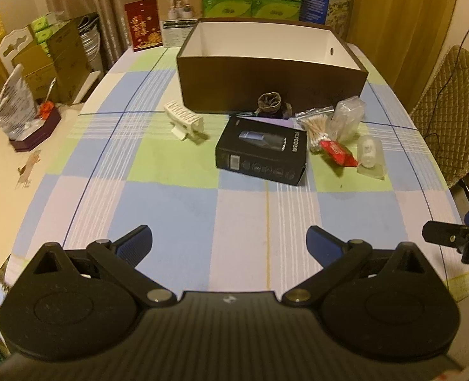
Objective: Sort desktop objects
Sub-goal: 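Grasp the black FLYCO shaver box with the left tool while the right tool approaches the clear cup, then lift the shaver box with the left tool while the right tool grasps the clear plastic cup, then lower the shaver box and clear cup into the open box and release both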
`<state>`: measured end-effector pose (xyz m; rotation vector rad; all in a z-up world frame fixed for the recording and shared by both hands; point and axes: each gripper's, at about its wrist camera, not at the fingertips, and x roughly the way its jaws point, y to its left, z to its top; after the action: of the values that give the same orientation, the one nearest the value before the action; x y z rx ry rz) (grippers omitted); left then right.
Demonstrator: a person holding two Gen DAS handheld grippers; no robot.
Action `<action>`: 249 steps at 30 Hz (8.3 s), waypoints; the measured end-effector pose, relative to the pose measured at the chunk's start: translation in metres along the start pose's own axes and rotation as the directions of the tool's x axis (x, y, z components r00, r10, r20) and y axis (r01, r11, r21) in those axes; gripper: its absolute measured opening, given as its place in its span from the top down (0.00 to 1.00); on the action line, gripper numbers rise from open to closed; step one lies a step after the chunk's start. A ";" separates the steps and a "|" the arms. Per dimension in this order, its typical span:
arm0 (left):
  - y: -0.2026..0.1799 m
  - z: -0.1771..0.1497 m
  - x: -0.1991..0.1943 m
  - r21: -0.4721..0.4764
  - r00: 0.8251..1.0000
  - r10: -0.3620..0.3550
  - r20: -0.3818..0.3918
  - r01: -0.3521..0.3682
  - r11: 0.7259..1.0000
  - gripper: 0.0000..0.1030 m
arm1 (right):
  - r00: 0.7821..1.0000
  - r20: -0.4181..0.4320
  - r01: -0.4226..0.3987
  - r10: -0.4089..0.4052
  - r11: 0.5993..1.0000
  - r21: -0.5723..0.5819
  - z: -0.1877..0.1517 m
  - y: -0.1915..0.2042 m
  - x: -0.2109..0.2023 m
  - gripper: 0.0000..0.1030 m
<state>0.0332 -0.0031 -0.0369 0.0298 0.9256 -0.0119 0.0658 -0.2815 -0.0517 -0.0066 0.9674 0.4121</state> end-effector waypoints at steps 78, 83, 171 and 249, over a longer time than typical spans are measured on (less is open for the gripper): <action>-0.046 0.088 0.211 0.863 0.875 -0.388 -0.289 0.414 0.290 0.08 | 0.939 -0.259 0.334 -0.225 0.768 0.547 -0.008 -0.104 0.066 0.25; -0.049 0.070 0.197 0.807 0.819 -0.411 -0.401 0.528 0.264 0.18 | 0.939 -0.266 0.337 -0.220 0.753 0.565 -0.016 -0.107 0.063 0.25; 0.031 0.113 0.174 0.313 0.984 -0.168 -0.066 0.180 0.932 0.26 | 0.892 0.423 -0.168 0.163 0.985 -0.025 0.103 0.014 0.130 0.53; 0.003 0.304 0.303 0.195 0.992 -0.075 -0.101 0.093 0.976 0.27 | 0.989 0.137 0.081 -0.054 0.977 -0.196 0.272 0.029 0.243 0.53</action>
<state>0.4580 -0.0083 -0.0964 0.1782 1.0159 -0.1834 0.3934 -0.1220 -0.0855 -0.1938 0.7909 0.4407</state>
